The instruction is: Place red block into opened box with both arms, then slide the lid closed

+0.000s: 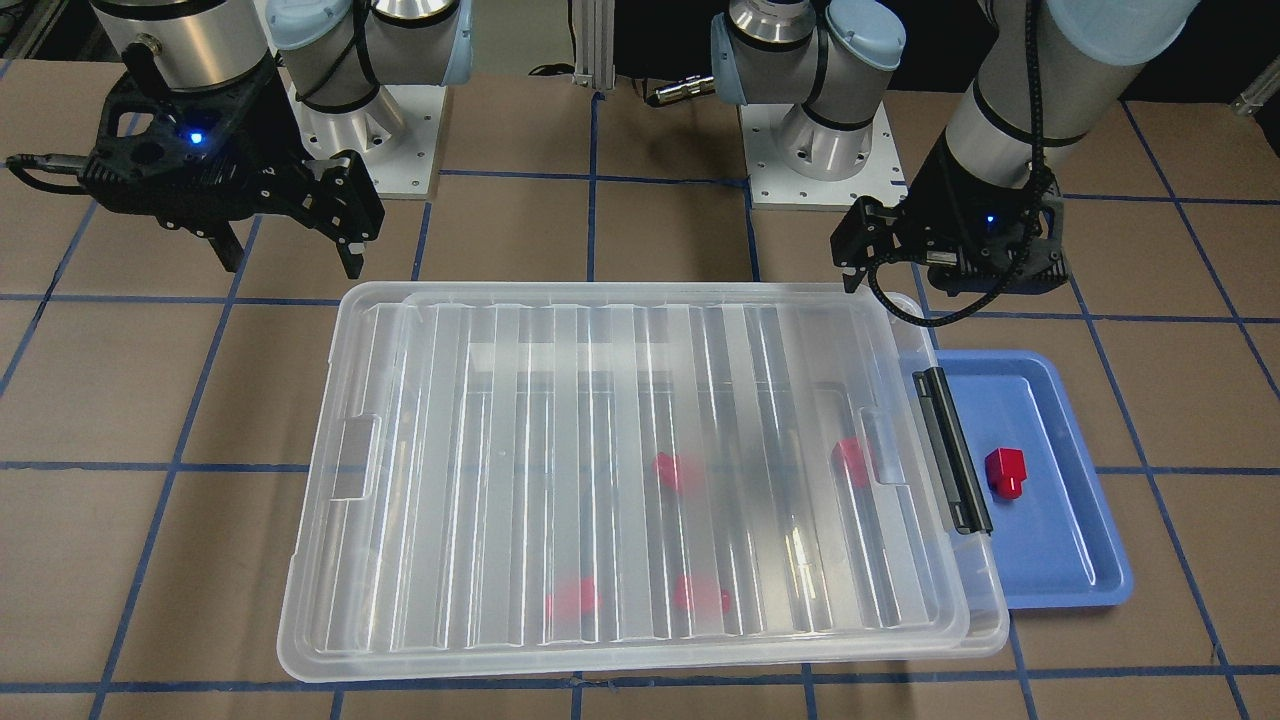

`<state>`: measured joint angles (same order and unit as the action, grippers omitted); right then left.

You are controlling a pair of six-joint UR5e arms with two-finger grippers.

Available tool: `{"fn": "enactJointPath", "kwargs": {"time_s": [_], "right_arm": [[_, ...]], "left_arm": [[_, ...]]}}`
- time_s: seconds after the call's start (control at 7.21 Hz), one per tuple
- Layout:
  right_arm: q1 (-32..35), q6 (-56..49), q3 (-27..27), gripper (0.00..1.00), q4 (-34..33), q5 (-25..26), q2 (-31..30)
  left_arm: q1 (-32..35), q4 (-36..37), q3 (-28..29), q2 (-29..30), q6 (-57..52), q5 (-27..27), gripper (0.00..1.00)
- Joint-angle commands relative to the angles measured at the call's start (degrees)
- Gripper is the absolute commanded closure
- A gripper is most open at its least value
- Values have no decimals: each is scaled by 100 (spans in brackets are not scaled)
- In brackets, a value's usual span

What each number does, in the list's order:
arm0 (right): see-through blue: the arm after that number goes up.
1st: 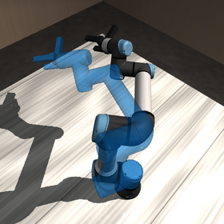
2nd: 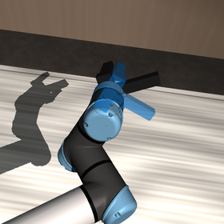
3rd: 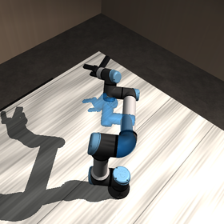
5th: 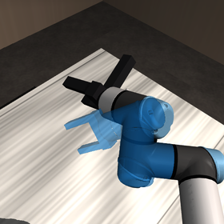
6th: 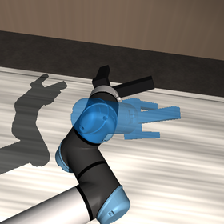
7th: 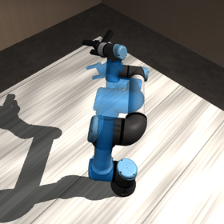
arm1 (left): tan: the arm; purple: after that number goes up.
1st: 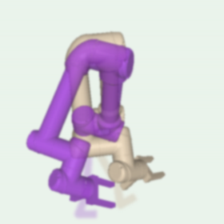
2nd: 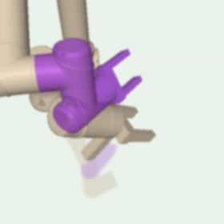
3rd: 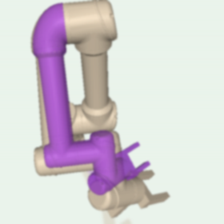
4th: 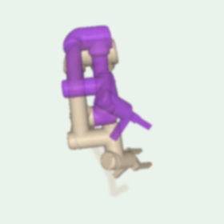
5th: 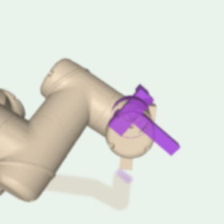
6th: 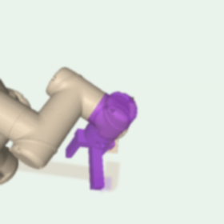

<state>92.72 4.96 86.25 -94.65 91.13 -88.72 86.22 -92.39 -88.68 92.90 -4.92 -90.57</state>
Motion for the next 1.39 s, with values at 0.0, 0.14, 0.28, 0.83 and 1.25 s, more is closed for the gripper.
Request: {"fn": "enactJointPath", "kwargs": {"time_s": [0.0,0.14,0.28,0.83,1.25], "right_arm": [[0,-22,5,0,8,2,4],[0,-74,14,0,-27,-7,12],[-44,-92,14,0,-62,-7,126],[-456,-716,6,0,-1254,-33,1249],[-457,-716,67,0,-1441,-77,1795]], "left_arm": [[0,1,0,9,0,5,0],[0,1,0,18,0,-65,0],[-43,1,9,0,-9,-48,0],[-655,10,18,26,-140,-66,0],[-1562,665,-9,429,-1182,-57,0]]}}
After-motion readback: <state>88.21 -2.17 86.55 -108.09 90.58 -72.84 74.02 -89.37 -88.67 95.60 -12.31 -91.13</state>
